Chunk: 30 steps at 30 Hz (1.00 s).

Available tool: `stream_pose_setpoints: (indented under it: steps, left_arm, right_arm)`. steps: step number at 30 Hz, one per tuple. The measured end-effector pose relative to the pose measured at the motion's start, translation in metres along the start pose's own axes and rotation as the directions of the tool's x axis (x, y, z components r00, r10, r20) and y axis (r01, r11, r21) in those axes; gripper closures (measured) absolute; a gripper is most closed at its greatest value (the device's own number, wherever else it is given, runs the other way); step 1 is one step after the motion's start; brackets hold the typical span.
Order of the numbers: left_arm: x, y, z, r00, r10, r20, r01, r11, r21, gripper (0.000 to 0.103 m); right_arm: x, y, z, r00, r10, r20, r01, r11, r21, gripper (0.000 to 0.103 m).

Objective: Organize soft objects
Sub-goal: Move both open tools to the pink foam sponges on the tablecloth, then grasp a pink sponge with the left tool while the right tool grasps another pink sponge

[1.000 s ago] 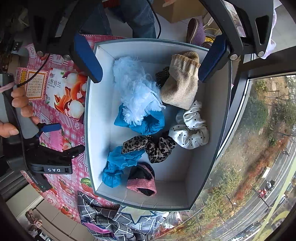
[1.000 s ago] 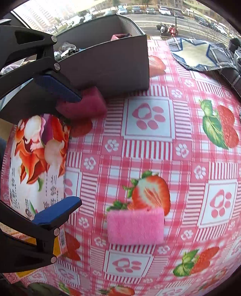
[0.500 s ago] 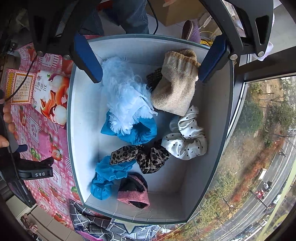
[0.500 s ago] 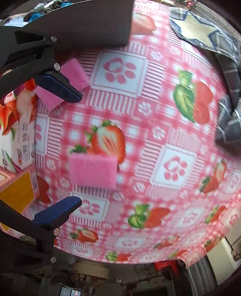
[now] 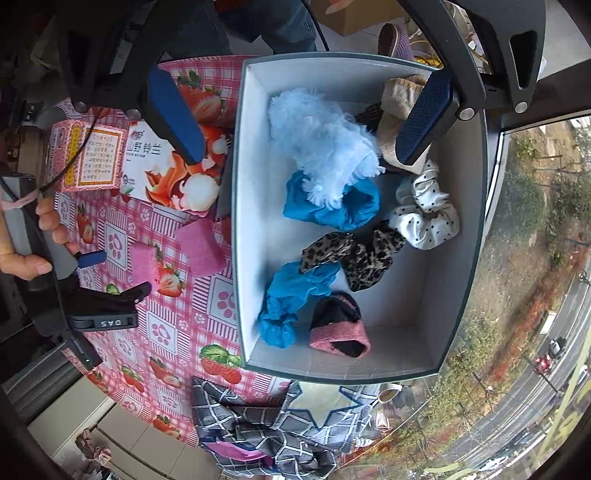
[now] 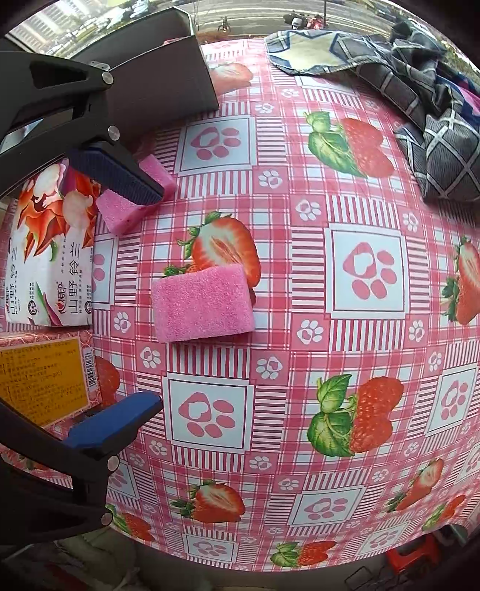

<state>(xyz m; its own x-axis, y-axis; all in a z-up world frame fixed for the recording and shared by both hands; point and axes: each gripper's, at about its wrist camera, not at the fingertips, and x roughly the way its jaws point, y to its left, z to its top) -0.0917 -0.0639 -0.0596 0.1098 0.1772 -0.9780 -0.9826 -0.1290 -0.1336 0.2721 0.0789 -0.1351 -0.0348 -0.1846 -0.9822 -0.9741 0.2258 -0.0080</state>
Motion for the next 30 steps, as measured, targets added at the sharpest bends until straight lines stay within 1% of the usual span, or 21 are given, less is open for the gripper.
stream_pose_setpoints:
  steps: [1,3,7,8,9,10,11,12,14,16,18,21,22,25,26,28,29,30]
  left_arm:
    - [0.001,-0.007,0.005,1.0,-0.007,-0.008,0.007,1.0,0.007,0.0]
    - [0.003,-0.021,0.014,1.0,-0.013,-0.024,0.013,1.0,0.019,0.0]
    - [0.011,-0.047,0.032,0.998,-0.006,-0.055,0.007,1.0,0.024,0.0]
    - [0.014,-0.053,0.035,0.998,-0.005,-0.065,0.007,1.0,0.027,0.0]
    - [0.016,-0.06,0.039,0.997,-0.001,-0.073,0.003,0.999,0.033,0.0]
    - [0.019,-0.068,0.043,0.997,0.007,-0.078,-0.004,0.999,0.038,0.0]
    - [0.022,-0.075,0.048,0.996,0.01,-0.083,-0.006,0.999,0.044,0.0]
    - [0.025,-0.083,0.052,0.996,0.011,-0.088,-0.007,0.999,0.051,0.0]
    - [0.033,-0.098,0.062,0.995,0.018,-0.094,-0.013,0.998,0.061,0.0]
    - [0.045,-0.11,0.072,0.994,0.027,-0.109,-0.02,0.998,0.061,0.0]
    - [0.06,-0.12,0.082,0.991,0.031,-0.13,-0.024,0.998,0.056,0.0]
    - [0.088,-0.132,0.093,0.983,0.066,-0.173,-0.061,0.997,0.037,0.0]
    - [0.099,-0.135,0.095,0.978,0.076,-0.192,-0.072,0.997,0.027,0.0]
    - [0.127,-0.14,0.099,0.962,0.103,-0.253,-0.109,0.994,-0.009,0.0]
    - [0.135,-0.142,0.1,0.957,0.117,-0.267,-0.126,0.992,-0.013,0.0]
    - [0.149,-0.144,0.102,0.946,0.152,-0.287,-0.164,0.986,-0.019,0.0]
    - [0.155,-0.145,0.104,0.94,0.163,-0.299,-0.177,0.984,-0.021,0.0]
    - [0.161,-0.146,0.105,0.935,0.172,-0.311,-0.189,0.982,-0.026,0.0]
  right_arm:
    - [0.008,-0.004,0.003,1.0,0.014,-0.027,-0.015,1.0,-0.005,0.001]
    - [0.025,-0.009,0.009,0.998,0.015,-0.063,-0.017,1.0,-0.027,0.001]
    - [0.051,-0.019,0.016,0.997,0.018,-0.081,-0.022,0.998,-0.054,0.002]
    - [0.059,-0.031,0.023,0.996,0.015,-0.082,-0.02,0.998,-0.061,0.012]
    - [0.067,-0.039,0.025,0.996,0.016,-0.087,-0.022,0.997,-0.068,0.032]
    - [0.071,-0.042,0.027,0.995,0.016,-0.099,-0.023,0.997,-0.072,0.039]
    - [0.071,-0.045,0.028,0.996,-0.002,-0.09,-0.005,0.997,-0.076,0.056]
    - [0.07,-0.047,0.027,0.997,-0.001,-0.08,-0.006,0.996,-0.085,0.056]
    - [0.063,-0.056,0.028,0.992,0.09,-0.089,-0.096,0.994,-0.059,0.056]
    - [0.043,-0.071,0.033,0.975,0.21,-0.068,-0.209,0.978,0.02,0.056]
    - [0.022,-0.093,0.031,0.954,0.301,-0.012,-0.299,0.951,0.078,0.056]
    - [-0.011,-0.126,0.025,0.922,0.379,0.08,-0.386,0.912,0.137,0.056]
    - [-0.019,-0.138,0.022,0.91,0.4,0.108,-0.413,0.897,0.157,0.056]
    - [-0.046,-0.157,0.008,0.87,0.461,0.175,-0.49,0.85,0.195,0.056]
    - [-0.057,-0.146,-0.003,0.856,0.48,0.193,-0.514,0.834,0.2,0.056]
    - [-0.072,-0.124,-0.011,0.833,0.511,0.213,-0.548,0.815,0.188,0.056]
    - [-0.079,-0.112,-0.021,0.823,0.524,0.221,-0.562,0.808,0.178,0.056]
    - [-0.082,-0.108,-0.024,0.815,0.534,0.227,-0.572,0.803,0.166,0.056]
